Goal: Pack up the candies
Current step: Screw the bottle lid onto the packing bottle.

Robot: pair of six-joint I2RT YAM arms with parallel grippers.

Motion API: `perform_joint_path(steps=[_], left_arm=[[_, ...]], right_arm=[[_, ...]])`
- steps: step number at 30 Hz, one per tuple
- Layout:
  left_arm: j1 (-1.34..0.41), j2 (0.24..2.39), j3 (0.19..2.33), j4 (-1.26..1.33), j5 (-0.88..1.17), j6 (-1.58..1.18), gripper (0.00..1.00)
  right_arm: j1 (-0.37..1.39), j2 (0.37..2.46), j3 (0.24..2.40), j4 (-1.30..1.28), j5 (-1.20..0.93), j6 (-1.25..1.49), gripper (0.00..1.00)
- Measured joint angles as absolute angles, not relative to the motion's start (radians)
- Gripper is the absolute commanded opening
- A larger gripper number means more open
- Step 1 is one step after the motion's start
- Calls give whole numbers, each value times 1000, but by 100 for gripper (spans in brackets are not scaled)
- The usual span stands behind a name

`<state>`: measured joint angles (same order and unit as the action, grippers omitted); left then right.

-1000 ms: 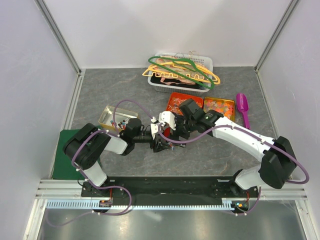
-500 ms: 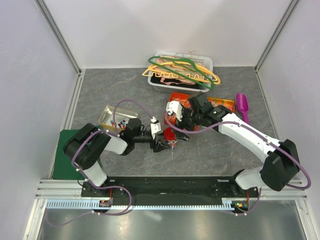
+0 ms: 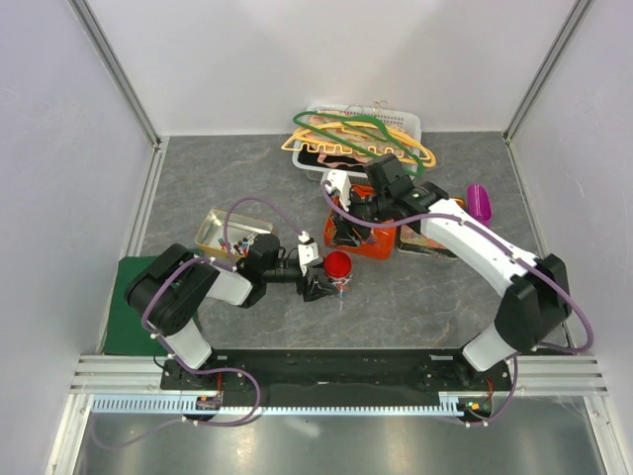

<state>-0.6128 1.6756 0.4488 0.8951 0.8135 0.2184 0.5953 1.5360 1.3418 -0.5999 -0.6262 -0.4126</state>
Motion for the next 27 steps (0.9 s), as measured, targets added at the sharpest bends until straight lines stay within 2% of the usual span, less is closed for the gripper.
perform_joint_path(steps=[6,15,22,27], left_arm=[[-613,1676,449,895,813,218,71],[-613,1676,452,891,813,218,71],[-613,1676,454,886,814,219,71],[-613,1676,454,886,814,219,71]], right_arm=[[595,1660,1364,-614,-663,-391,49],[595,1678,1366,-665,-702,-408,45],[595,1682,1366,-704,-722,-439,26],[586,1684,1371,-704,-725,-443,20]])
